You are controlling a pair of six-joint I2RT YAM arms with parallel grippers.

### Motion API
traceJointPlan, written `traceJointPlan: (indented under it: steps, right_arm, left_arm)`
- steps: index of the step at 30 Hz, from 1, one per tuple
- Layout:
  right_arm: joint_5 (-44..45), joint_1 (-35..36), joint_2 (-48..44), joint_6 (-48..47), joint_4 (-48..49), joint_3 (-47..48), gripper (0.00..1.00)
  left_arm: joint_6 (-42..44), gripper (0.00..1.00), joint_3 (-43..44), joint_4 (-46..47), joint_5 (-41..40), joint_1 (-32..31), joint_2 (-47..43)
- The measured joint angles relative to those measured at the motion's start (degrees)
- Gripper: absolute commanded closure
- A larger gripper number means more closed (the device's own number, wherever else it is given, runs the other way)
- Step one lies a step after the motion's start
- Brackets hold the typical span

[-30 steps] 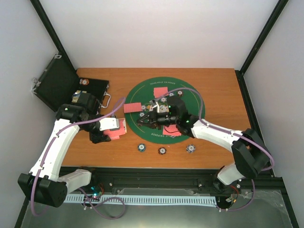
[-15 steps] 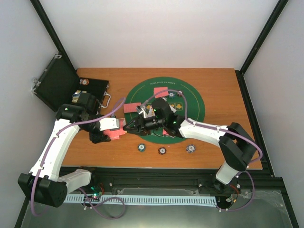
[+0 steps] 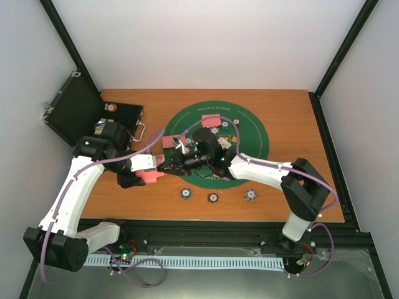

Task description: Distribute texas hold em gaming equipment

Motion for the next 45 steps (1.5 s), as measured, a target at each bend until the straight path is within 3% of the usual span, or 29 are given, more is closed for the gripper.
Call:
traceJointPlan:
  steps: [11,20,24,29,35,45]
  right_arm:
    - [-0.6,-1.0,0.4,0.5,1.8,-1.0,0.97]
    - [-0.8,-8.8,-7.0,0.9,2.4,-7.5,0.97]
    - [-1.3,-13.7,-10.9,-2.3,-1.6,-9.7,0.97]
    - [-2.3,-27.8,-12.2,-10.8,-12.0,-11.0,0.97]
    - [-2.1,-41.7,-6.6,-20.2,-22.9,-9.6,0.97]
    - [0.0,-46.2,8.6,-30.3,-34.5,3.2,0.97]
  left_arm:
    - [0.0,0.97,0.0,0.2,0.0,0.0,0.0]
    - [0.0,0.97,0.0,0.0,-0.2,0.0,0.0]
    - [0.0,0.98,0.0,0.0,-0.2,0.0,0.0]
    - [0.0,0.97,0.0,0.0,-0.2,0.0,0.0]
    - [0.0,0.97,0.0,0.0,-0.2,0.0,0.0]
    - [0.0,0.98,0.0,0.0,-0.2,0.0,0.0]
